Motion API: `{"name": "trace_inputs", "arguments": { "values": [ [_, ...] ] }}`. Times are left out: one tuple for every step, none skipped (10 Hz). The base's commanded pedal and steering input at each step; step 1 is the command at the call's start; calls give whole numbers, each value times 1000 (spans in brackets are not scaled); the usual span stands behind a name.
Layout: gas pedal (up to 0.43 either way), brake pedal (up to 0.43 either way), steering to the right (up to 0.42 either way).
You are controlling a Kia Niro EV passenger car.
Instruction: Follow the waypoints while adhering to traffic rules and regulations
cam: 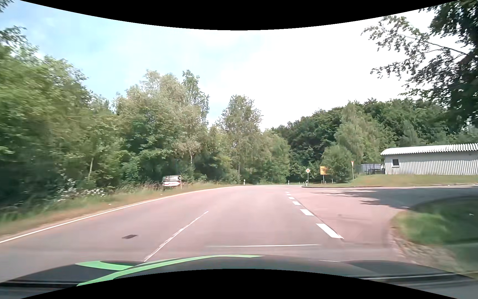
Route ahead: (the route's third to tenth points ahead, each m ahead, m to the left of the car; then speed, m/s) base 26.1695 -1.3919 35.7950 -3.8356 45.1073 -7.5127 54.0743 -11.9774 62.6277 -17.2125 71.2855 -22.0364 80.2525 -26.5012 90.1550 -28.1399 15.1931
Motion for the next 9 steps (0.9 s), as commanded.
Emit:
{"name": "trace_inputs", "arguments": {
  "values": [
    [0, 0, 51],
    [0, 0, 51],
    [0, 0, 50],
    [0, 0, 48],
    [0, 0, 48],
    [0, 0, 48],
    [0, 0, 48],
    [0, 18, 47],
    [0, 43, 46]
  ]
}}
